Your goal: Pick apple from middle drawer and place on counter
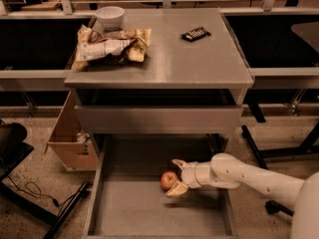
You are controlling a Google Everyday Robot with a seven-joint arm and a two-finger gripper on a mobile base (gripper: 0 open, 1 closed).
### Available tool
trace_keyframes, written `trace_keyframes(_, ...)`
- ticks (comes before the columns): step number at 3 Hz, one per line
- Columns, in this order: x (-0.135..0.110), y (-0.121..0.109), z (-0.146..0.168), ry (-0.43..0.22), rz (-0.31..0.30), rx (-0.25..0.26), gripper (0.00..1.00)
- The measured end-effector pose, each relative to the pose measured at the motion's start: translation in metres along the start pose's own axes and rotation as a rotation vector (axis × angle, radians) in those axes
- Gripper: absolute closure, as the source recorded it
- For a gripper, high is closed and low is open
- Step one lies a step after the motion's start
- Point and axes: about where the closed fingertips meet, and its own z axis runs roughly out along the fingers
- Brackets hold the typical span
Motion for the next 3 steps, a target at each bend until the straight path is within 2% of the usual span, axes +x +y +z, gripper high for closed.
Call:
trace_keyframes(2, 0.0077, 0.0016, 0.0162, 0.034, 0.033, -0.029, 0.62)
trace_keyframes(3, -0.0004, 0.0010, 0.0089, 0.038, 0.050, -0.006, 0.85)
